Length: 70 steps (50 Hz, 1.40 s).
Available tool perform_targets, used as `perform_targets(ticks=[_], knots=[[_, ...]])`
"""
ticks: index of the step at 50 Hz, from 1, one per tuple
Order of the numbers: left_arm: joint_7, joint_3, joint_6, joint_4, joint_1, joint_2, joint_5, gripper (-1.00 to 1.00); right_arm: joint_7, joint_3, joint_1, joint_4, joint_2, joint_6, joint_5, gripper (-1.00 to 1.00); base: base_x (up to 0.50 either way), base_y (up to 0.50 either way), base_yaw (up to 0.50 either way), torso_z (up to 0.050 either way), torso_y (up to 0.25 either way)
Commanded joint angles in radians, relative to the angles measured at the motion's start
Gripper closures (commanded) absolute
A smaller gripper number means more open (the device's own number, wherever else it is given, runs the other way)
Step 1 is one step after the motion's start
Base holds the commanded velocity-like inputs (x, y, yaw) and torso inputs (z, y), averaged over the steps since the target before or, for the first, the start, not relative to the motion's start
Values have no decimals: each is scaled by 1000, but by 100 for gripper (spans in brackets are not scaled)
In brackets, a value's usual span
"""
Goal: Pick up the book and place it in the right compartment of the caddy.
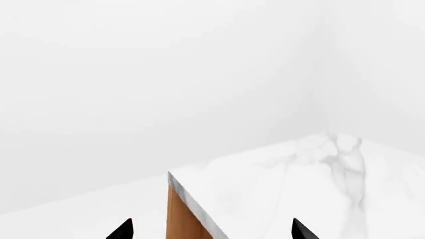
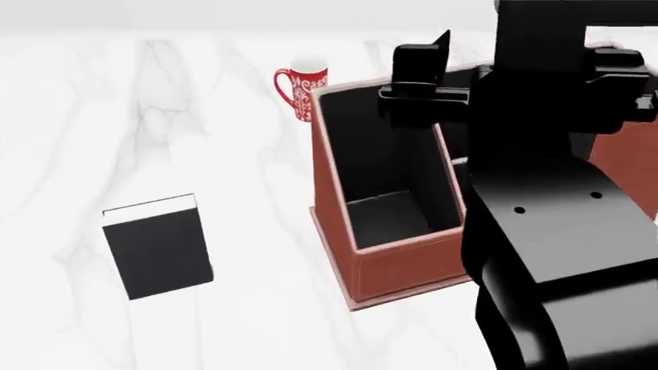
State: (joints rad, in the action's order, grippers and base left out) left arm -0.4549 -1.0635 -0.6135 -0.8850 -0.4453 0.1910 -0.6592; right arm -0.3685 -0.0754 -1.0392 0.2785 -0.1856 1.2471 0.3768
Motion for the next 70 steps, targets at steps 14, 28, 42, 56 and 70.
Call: perform_targets(ticks=[14,28,42,56,70], knots=[[33,-80,52,7,-53,-37,-22,-100,-11,0,-94,0,19,86,31,-100,500,0,0,0,1],[36,-77,63,11,-55,-41,-15,-100,-13,-1,-116,-15,26,100,47,-100,500,0,0,0,1],[44,-73,79,21,-58,-48,-8,-100,-26,-25,-113,-2,14,87,44,-100,393,0,0,0,2],[57,-35,104,49,-55,-60,29,-100,-24,-27,-100,3,36,106,76,-100,0,59,0,0,0],[59,-34,115,51,-60,-66,31,-100,-17,-23,-95,8,35,105,100,-100,437,0,0,0,0]])
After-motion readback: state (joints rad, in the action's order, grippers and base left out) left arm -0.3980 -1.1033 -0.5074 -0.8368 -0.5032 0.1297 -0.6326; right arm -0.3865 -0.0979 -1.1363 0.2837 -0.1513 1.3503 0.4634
